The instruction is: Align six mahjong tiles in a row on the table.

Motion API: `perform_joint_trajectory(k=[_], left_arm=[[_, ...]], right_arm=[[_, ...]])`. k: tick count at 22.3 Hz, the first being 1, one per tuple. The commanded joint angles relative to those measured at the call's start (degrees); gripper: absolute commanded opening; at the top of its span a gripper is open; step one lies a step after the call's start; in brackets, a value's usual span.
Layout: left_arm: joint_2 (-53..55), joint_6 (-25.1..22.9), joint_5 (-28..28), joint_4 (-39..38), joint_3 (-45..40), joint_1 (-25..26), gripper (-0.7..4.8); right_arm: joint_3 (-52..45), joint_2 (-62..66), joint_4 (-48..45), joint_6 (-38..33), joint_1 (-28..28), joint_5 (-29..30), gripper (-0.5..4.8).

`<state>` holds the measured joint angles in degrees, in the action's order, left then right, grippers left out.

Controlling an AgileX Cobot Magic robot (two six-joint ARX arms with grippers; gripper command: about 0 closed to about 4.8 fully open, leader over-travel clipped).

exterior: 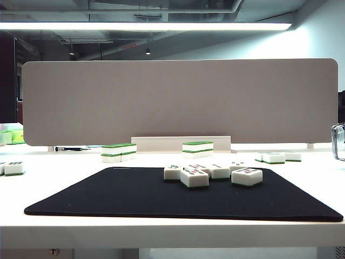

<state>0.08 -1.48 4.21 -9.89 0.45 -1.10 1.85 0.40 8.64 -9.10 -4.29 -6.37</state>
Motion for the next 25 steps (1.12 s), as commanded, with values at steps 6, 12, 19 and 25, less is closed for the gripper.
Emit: perform_joint_trajectory(k=[6, 12, 19, 25], left_arm=[[0.0, 0.0, -0.6, -0.8, -0.1, 0.0, 0.19], [0.0, 0.0, -0.6, -0.7, -0.1, 0.0, 0.19], [0.0, 3.9, -0.6, -0.7, -0.1, 0.0, 0.19], [0.0, 4.9, -0.6, -0.7, -0.1, 0.0, 0.19]], right_arm=[[11.9, -0.5, 1.6, 0.2, 0.0, 0.1, -0.01], [22.5, -0.5, 11.9, 0.2, 0.0, 2.2, -0.01], [35.8, -0.5, 27.4, 0.9, 0.0, 2.7, -0.01], [46.5, -0.4, 43.1, 1.9, 0.0, 9.1, -0.01]])
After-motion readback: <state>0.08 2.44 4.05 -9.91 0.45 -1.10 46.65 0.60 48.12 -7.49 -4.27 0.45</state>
